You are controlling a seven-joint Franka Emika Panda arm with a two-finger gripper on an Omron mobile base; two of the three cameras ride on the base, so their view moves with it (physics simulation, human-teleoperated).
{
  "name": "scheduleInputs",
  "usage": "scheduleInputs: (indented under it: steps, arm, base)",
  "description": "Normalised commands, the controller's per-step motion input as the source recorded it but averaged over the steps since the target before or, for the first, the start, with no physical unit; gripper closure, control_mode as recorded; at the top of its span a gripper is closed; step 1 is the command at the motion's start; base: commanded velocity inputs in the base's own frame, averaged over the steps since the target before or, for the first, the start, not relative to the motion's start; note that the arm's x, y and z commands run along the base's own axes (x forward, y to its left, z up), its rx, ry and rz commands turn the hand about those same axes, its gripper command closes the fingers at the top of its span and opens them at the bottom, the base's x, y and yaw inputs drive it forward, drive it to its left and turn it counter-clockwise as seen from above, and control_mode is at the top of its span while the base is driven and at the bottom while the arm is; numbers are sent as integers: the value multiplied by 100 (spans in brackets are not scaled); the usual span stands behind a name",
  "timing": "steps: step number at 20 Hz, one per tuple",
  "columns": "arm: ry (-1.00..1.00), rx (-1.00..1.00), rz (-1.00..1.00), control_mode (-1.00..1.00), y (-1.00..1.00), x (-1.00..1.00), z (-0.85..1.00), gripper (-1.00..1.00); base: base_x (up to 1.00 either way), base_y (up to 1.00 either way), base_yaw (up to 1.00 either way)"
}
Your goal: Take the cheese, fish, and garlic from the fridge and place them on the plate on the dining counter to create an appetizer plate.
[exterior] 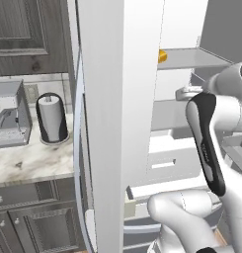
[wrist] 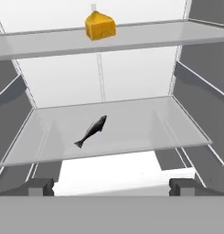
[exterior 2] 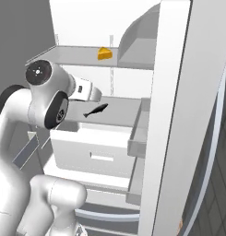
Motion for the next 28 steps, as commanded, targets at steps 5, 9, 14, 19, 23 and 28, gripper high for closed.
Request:
scheduleInputs:
  steps: [5, 9, 14, 19, 23, 28]
  arm:
    - [-1, -1, 3, -100, 6, 47, 11, -100]
    - [-10, -3, 13, -100, 19, 28, -8, -100]
    - [-10, -1, 11, -100, 10, 22, 7, -100]
    - [0, 0, 3, -100, 1, 13, 33, -100]
    - [3, 0, 0, -100, 0, 13, 31, -100]
    - [7, 0, 0, -100, 0, 27, 18, -100]
  base:
    - [0, 0, 0]
    - [0, 0, 0]
    - [0, 0, 0]
    - [0, 0, 0]
    - [0, 0, 0]
    - [0, 0, 0]
